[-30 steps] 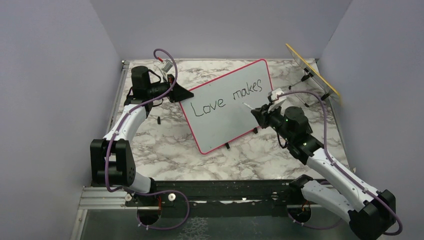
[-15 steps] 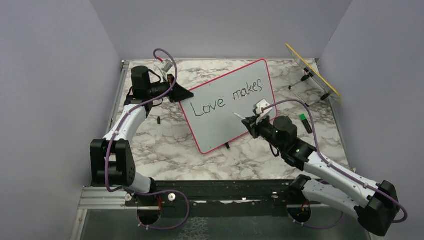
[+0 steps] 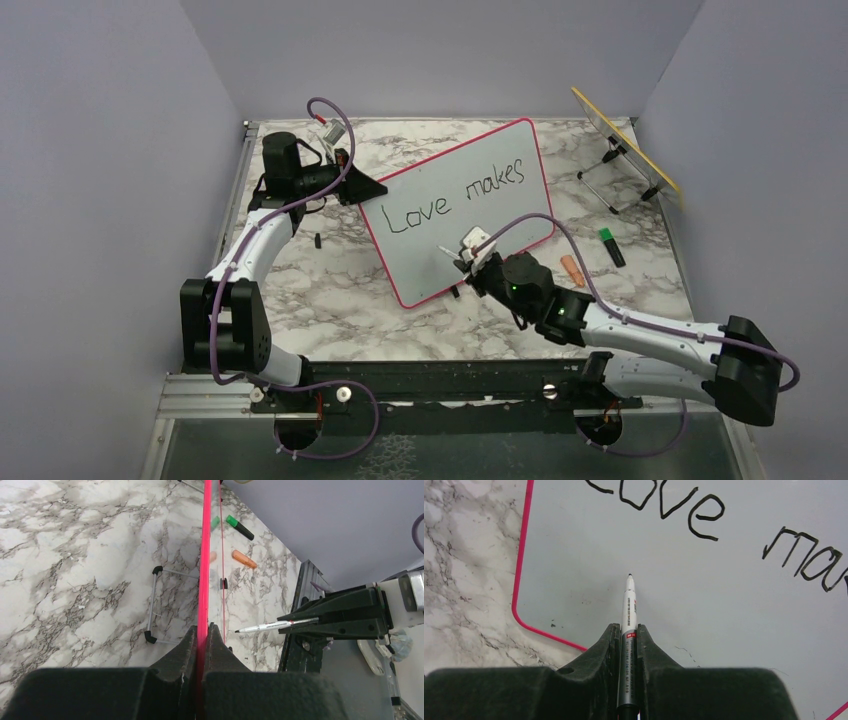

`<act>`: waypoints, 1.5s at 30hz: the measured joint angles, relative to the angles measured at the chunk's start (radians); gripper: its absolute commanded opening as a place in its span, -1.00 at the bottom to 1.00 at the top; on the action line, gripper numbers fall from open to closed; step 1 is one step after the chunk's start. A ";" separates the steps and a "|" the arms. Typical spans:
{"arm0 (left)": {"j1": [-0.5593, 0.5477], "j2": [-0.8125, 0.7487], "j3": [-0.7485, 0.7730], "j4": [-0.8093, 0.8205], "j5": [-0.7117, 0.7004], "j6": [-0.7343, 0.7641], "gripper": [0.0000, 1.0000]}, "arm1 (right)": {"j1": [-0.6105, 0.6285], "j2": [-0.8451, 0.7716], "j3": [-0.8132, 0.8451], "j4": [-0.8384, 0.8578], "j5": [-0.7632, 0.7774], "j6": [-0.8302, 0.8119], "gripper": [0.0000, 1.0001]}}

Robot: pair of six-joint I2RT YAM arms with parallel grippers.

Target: Write a sentence on the whiteboard

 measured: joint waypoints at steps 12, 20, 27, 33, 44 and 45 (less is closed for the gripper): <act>0.000 0.000 0.000 0.000 -0.001 0.000 -1.00 | 0.095 0.116 0.093 0.023 0.133 -0.052 -0.99; 0.000 0.000 0.000 0.000 -0.001 0.000 -1.00 | 0.114 0.155 0.124 0.021 0.170 -0.058 -0.98; 0.000 0.000 0.000 0.000 -0.001 0.000 -1.00 | 0.124 0.192 0.151 0.021 0.175 -0.058 -0.98; 0.000 0.000 0.000 0.000 -0.001 0.000 -1.00 | 0.135 0.208 0.153 0.021 0.174 -0.058 -0.98; 0.000 0.000 0.000 0.000 -0.001 0.000 -1.00 | 0.138 0.237 0.153 0.021 0.178 -0.059 -0.98; 0.000 0.000 0.000 -0.001 -0.001 0.000 -1.00 | 0.138 0.239 0.154 0.021 0.180 -0.059 -0.98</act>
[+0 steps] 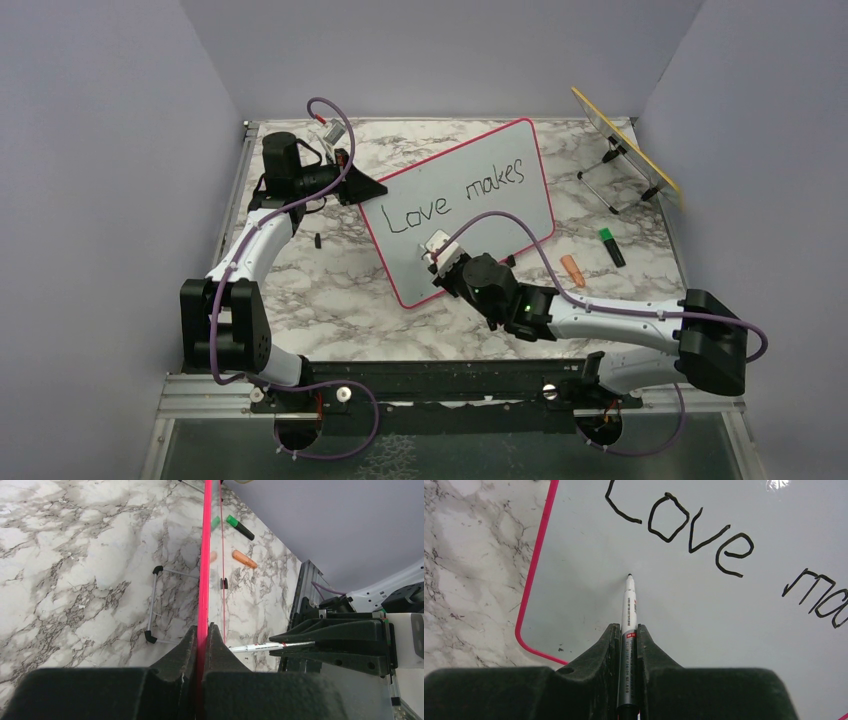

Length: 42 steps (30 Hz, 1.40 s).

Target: Write a sentence on the whiteboard

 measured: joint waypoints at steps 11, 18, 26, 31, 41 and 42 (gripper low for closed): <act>0.000 0.000 0.000 0.000 0.000 0.000 -1.00 | 0.002 0.005 0.016 -0.045 0.002 0.002 -0.99; 0.000 0.000 0.000 -0.001 0.000 0.000 -1.00 | 0.006 -0.003 0.016 -0.112 -0.003 0.023 -0.98; 0.000 0.000 0.000 -0.001 0.000 0.000 -1.00 | 0.011 -0.010 0.016 -0.187 -0.027 0.040 -0.99; 0.000 0.000 0.000 -0.001 0.000 0.000 -1.00 | 0.015 -0.010 0.016 -0.217 -0.034 0.046 -0.98; 0.000 0.000 0.000 -0.001 0.000 0.000 -1.00 | 0.018 -0.012 0.016 -0.232 -0.002 0.054 -0.98; 0.000 0.000 0.000 -0.001 0.000 0.000 -1.00 | 0.019 -0.012 0.016 -0.232 0.003 0.054 -0.98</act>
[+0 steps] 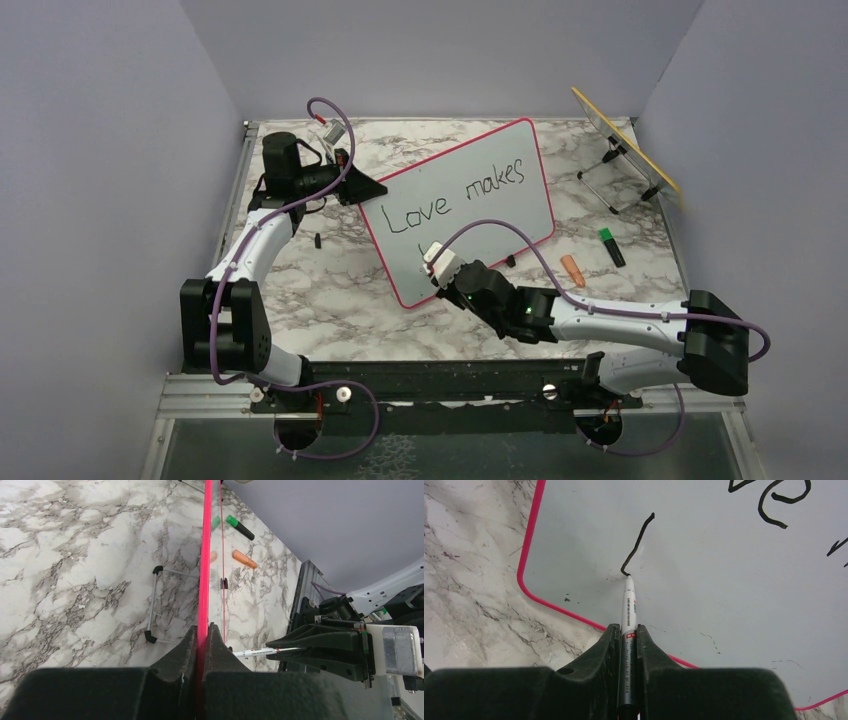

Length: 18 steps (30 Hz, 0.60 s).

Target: Write a sentence on the whiteboard

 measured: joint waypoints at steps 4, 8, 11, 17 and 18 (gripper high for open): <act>0.000 0.000 0.000 0.000 0.000 0.000 -1.00 | 0.000 -0.004 -0.001 0.003 0.013 0.000 -0.98; 0.000 0.000 0.000 0.000 0.000 0.000 -1.00 | 0.000 -0.016 -0.003 0.023 0.032 0.000 -0.98; 0.000 0.000 0.000 0.000 0.000 0.000 -1.00 | 0.000 -0.037 -0.012 0.040 0.035 0.000 -0.99; 0.000 0.000 0.000 0.000 0.000 0.000 -1.00 | 0.000 -0.066 -0.018 0.073 0.035 0.000 -0.98; 0.000 0.000 0.000 0.000 0.000 0.000 -1.00 | 0.000 -0.066 -0.018 0.076 0.035 0.000 -0.98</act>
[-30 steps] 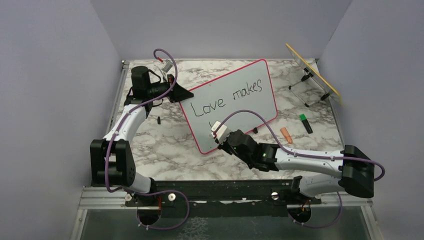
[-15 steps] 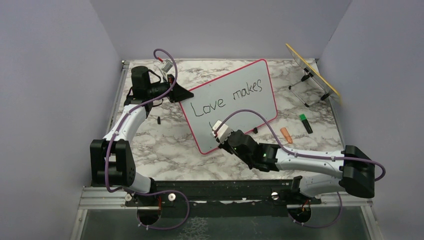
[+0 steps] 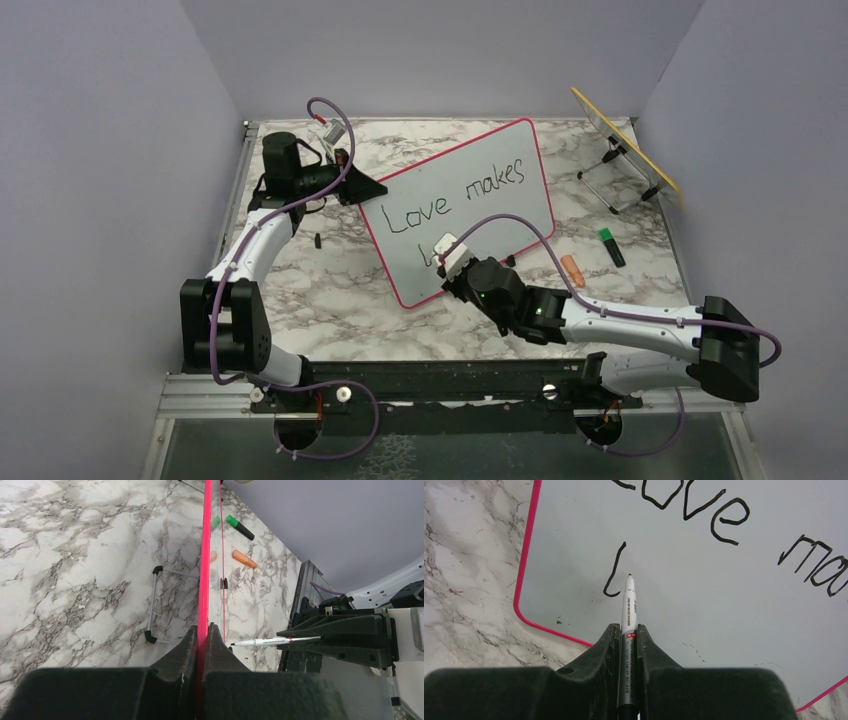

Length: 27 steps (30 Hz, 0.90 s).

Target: Write a sentence on the whiteboard

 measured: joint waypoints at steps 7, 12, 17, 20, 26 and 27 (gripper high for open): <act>0.000 0.000 0.000 0.000 0.000 0.000 -1.00 | 0.000 0.012 -0.001 0.024 0.008 0.006 -0.98; 0.000 0.000 0.000 0.000 0.000 0.000 -1.00 | 0.000 0.026 -0.001 0.030 0.018 0.009 -0.98; 0.000 0.000 0.000 0.000 0.000 0.000 -1.00 | -0.007 0.030 -0.005 0.030 0.019 0.011 -0.98; 0.000 0.000 0.000 0.000 0.000 0.000 -1.00 | -0.008 0.038 -0.006 0.030 0.019 0.016 -0.98; 0.000 0.000 0.000 0.000 0.000 0.000 -1.00 | -0.013 0.053 -0.008 0.033 0.023 0.020 -0.98; 0.000 0.000 0.000 0.000 0.000 0.000 -1.00 | -0.013 0.053 -0.008 0.034 0.026 0.022 -0.98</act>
